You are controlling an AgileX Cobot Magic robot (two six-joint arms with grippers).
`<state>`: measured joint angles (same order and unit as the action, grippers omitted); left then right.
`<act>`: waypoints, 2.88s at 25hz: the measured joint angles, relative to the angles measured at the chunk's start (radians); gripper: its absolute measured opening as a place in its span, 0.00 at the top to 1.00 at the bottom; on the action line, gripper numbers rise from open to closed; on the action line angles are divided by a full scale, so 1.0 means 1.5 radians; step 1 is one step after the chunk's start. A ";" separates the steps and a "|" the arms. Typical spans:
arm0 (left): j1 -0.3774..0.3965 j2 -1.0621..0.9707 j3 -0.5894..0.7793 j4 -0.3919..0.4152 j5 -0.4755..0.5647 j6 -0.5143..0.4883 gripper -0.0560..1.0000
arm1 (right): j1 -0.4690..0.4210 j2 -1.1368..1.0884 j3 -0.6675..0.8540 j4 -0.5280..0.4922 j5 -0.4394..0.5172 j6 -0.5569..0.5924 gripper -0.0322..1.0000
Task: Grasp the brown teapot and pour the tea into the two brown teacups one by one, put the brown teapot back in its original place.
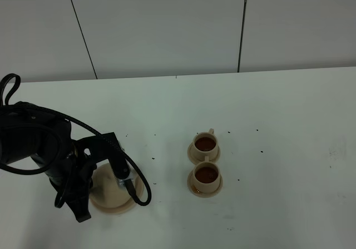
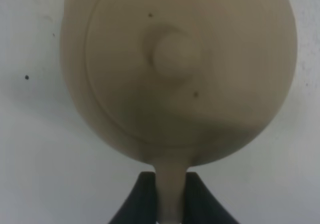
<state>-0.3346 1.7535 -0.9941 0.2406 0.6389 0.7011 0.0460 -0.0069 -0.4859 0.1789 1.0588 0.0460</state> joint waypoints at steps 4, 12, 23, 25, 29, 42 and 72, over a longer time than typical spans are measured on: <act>0.000 0.000 0.000 0.000 -0.003 -0.004 0.79 | 0.000 0.000 0.000 0.000 0.000 0.000 0.74; 0.000 0.000 0.000 0.000 -0.003 -0.012 0.79 | 0.000 0.000 0.000 0.000 0.000 0.000 0.74; 0.000 0.015 0.000 0.001 -0.005 -0.016 0.79 | 0.000 0.000 0.000 0.000 0.000 0.000 0.74; 0.000 0.015 0.000 0.001 -0.005 -0.017 0.79 | 0.000 0.000 0.000 0.000 0.000 0.000 0.74; 0.000 0.015 0.000 0.001 -0.005 -0.017 0.79 | 0.000 0.000 0.000 0.000 0.000 0.000 0.74; 0.000 0.015 0.000 0.001 -0.004 -0.035 0.79 | 0.000 0.000 0.000 0.000 0.000 0.000 0.74; 0.000 -0.032 0.000 0.009 -0.009 -0.051 0.50 | 0.000 0.000 0.000 0.000 0.000 0.000 0.74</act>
<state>-0.3346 1.7052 -0.9941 0.2544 0.6259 0.6246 0.0460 -0.0069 -0.4859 0.1789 1.0588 0.0460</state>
